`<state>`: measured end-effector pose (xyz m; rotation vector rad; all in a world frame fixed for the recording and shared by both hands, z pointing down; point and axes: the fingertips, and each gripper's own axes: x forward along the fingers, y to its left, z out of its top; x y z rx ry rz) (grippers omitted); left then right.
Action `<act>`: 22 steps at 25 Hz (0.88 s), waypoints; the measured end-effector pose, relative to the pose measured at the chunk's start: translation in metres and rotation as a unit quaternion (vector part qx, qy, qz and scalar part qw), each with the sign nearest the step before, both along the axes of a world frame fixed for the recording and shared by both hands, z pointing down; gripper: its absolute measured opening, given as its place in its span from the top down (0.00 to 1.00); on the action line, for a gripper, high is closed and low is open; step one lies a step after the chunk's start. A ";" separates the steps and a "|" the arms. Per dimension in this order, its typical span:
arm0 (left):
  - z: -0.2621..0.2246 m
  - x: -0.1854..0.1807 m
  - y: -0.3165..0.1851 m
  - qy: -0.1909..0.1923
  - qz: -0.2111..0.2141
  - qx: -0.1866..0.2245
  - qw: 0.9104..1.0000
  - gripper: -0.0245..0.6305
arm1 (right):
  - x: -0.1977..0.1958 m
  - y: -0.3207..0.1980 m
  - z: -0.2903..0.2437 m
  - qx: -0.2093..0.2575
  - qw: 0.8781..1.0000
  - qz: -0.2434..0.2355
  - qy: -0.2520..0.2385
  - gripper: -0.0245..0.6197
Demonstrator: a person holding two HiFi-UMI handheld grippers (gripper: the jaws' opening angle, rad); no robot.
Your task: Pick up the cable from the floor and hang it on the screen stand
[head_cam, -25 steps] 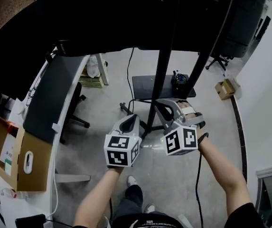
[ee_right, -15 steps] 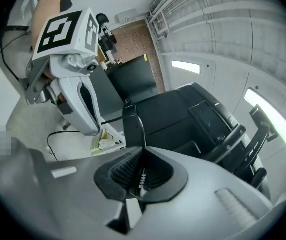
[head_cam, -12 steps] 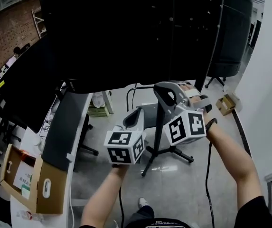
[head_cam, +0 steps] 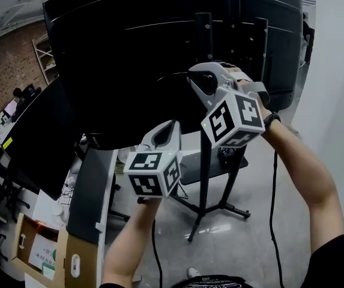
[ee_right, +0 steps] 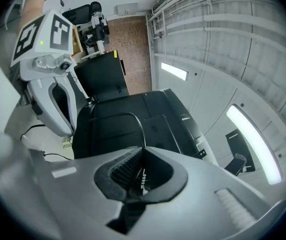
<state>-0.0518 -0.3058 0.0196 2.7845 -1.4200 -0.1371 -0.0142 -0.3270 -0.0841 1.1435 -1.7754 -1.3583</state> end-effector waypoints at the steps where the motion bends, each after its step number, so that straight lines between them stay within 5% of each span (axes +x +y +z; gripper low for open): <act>1: -0.008 0.001 -0.002 -0.002 0.004 0.006 1.000 0.96 | 0.000 -0.003 -0.012 0.004 1.000 0.006 0.001 0.94; 16: -0.082 0.052 -0.044 -0.042 0.062 0.036 0.997 0.96 | 0.024 -0.057 -0.135 0.025 0.997 0.076 0.007 0.93; 22: -0.109 0.062 -0.067 -0.060 0.050 0.051 0.996 0.96 | 0.038 -0.078 -0.170 0.028 0.997 0.078 0.002 0.93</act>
